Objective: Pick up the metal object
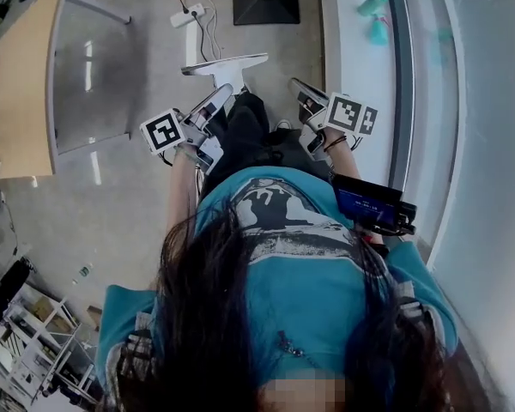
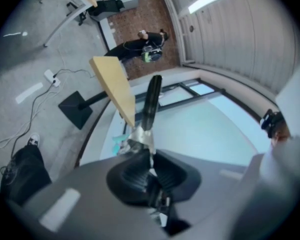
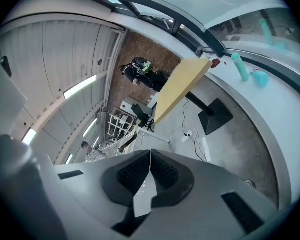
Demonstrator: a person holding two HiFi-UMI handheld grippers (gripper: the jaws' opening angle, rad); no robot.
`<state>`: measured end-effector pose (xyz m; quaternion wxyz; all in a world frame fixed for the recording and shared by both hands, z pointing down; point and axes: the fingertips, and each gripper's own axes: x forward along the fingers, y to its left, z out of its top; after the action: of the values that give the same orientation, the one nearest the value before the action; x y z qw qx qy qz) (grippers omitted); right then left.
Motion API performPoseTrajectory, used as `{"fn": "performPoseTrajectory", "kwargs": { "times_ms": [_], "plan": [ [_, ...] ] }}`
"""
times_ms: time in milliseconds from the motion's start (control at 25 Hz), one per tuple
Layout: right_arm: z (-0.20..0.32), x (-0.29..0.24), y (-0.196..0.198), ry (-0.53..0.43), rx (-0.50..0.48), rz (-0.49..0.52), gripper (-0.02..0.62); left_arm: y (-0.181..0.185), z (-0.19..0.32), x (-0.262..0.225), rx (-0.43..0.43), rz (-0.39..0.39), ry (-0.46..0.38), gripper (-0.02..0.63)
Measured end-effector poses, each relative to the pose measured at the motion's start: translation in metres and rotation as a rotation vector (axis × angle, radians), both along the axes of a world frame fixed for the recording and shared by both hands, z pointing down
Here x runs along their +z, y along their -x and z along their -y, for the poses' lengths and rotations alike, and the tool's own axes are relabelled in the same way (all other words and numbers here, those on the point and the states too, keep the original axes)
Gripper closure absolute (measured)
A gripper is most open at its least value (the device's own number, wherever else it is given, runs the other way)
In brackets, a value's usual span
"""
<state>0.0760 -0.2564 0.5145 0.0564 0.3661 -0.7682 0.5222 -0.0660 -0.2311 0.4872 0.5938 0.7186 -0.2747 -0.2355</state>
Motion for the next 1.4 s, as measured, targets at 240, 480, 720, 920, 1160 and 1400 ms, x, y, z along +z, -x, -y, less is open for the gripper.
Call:
{"fn": "performPoseTrajectory", "kwargs": {
  "times_ms": [240, 480, 720, 920, 1160, 1400],
  "plan": [
    [-0.001, -0.011, 0.016, -0.010, -0.071, 0.021, 0.581, 0.004, -0.002, -0.017, -0.033, 0.024, -0.028, 0.583],
    [-0.003, -0.007, 0.013, -0.013, -0.044, -0.002, 0.581, 0.001, 0.001, -0.023, 0.000, 0.023, -0.057, 0.583],
    [0.004, -0.017, 0.020, -0.028, -0.035, 0.022, 0.581, -0.001, 0.000, -0.028, 0.026, 0.047, -0.063, 0.583],
    [0.007, -0.022, 0.024, -0.039, -0.035, 0.049, 0.581, -0.001, -0.001, -0.016, 0.036, 0.064, -0.035, 0.583],
    [0.002, -0.021, 0.020, -0.057, -0.042, 0.027, 0.581, 0.002, 0.002, -0.011, 0.029, 0.055, -0.043, 0.583],
    [-0.002, -0.016, 0.014, -0.060, -0.024, 0.005, 0.581, 0.003, 0.001, 0.000, 0.030, 0.043, -0.045, 0.583]
  ]
}}
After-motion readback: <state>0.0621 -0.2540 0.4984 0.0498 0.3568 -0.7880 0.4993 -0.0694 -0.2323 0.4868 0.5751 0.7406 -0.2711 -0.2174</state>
